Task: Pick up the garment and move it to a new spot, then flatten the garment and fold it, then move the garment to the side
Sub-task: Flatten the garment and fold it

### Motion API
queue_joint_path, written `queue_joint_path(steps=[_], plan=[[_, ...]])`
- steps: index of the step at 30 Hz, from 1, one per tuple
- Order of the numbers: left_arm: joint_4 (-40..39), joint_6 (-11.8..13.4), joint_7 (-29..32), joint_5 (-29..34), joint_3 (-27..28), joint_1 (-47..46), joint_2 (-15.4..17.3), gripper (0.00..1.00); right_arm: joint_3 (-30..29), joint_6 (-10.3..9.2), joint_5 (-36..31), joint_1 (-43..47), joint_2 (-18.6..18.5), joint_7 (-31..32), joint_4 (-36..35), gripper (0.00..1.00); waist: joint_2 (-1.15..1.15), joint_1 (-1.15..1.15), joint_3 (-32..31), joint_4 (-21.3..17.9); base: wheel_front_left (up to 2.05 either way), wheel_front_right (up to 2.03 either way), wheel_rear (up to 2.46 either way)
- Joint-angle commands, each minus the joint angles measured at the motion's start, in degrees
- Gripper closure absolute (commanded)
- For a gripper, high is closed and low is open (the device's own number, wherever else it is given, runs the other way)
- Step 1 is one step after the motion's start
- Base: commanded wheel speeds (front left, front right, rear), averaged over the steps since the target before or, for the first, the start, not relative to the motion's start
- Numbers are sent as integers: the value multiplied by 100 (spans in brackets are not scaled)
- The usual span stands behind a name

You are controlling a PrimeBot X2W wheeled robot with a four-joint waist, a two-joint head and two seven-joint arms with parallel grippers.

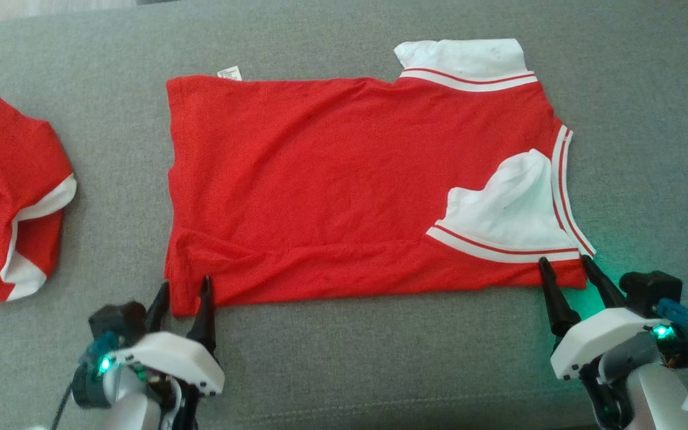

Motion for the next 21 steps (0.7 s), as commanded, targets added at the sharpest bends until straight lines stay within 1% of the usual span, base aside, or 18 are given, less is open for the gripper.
queue_joint_path(steps=[1, 4, 5, 6, 7, 8, 9, 10, 16, 21], plan=[[-15, -29, 103, -96, 133, -248, 12, 0, 57, -4, -67, -149, -31, 48, -85, 0, 0, 0, 60, 7, 0, 0, 0], [152, -72, 268, -228, 102, -354, 2, 0, -65, -4, -151, -191, 21, 221, 86, 0, 0, 0, 120, 10, 0, 0, 0], [190, -99, 314, -295, 101, -379, -2, 7, -91, -4, -172, -201, 43, 277, 131, 0, 0, 0, 133, 10, 0, 0, 0], [228, -118, 358, -336, 91, -403, -5, 41, -99, -4, -179, -212, 66, 316, 159, 0, 0, 0, 147, 7, 0, 0, 0], [294, -174, 446, -401, 59, -444, -7, 100, -103, -4, -163, -226, 105, 432, 227, 0, 0, 0, 174, 1, 0, 0, 0], [306, -194, 457, -423, 49, -462, -8, 100, -104, -4, -151, -238, 117, 462, 245, 0, 0, 0, 185, -1, 0, 0, 0], [305, -197, 435, -420, 40, -478, -5, 100, -100, -4, -127, -251, 129, 501, 267, 42, 0, 0, 195, -5, 0, 0, 0], [307, -192, 417, -415, 35, -487, 0, 100, -90, -4, -84, -263, 141, 531, 282, 100, 0, 0, 203, -10, 0, 0, 0], [176, -161, 257, -396, 44, -461, 69, 100, -56, -4, 38, -291, 136, 515, 272, 100, 0, 0, 194, 4, 0, 0, 0], [-139, -56, 174, -386, 78, -258, 120, 100, 11, -4, 157, -231, 116, 443, 94, 100, 0, 0, 97, 22, 0, 0, 0]])
